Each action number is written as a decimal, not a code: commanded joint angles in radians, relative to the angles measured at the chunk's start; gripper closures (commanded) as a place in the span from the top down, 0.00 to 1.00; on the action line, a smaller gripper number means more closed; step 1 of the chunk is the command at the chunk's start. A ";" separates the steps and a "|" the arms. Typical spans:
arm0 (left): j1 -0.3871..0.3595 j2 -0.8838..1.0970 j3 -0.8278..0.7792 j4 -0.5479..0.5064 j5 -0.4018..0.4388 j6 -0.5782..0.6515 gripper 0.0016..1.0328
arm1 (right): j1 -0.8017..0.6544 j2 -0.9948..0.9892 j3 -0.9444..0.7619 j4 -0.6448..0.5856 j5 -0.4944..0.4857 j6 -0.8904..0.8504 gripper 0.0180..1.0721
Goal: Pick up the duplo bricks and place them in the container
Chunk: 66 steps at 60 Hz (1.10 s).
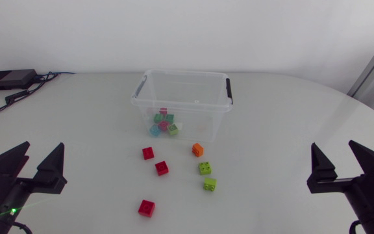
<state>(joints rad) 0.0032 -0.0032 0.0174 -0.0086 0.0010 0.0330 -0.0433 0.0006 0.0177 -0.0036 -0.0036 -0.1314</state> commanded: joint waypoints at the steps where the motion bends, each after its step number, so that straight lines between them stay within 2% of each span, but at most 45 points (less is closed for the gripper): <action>1: -0.006 -0.009 -0.016 -0.004 -0.001 -0.021 0.96 | -0.006 -0.005 -0.018 -0.006 -0.004 0.004 0.96; 20: -0.008 -0.009 -0.016 -0.002 -0.001 -0.025 0.96 | 0.000 -0.004 -0.018 -0.006 -0.004 0.006 0.96; 33: -0.039 -0.011 -0.014 -0.005 -0.001 -0.027 0.96 | -0.006 -0.005 -0.018 -0.007 -0.004 -0.002 0.96; 46: -0.031 0.002 0.033 -0.001 -0.001 -0.019 0.93 | 0.010 -0.007 -0.005 0.002 -0.003 -0.008 0.96; 49: -0.032 0.031 0.059 -0.007 -0.001 -0.013 0.93 | 0.011 -0.005 0.007 0.004 -0.003 -0.008 0.96; 58: -0.046 0.285 0.243 -0.051 0.007 -0.016 0.93 | 0.036 0.070 0.060 0.025 0.001 -0.007 0.95; 66: -0.112 0.408 0.357 -0.110 0.008 -0.039 0.93 | 0.037 0.239 0.143 0.037 0.002 -0.007 0.95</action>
<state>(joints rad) -0.0723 0.3359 0.3004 -0.0933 0.0017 0.0227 -0.0139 0.1474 0.0952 0.0120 -0.0032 -0.1318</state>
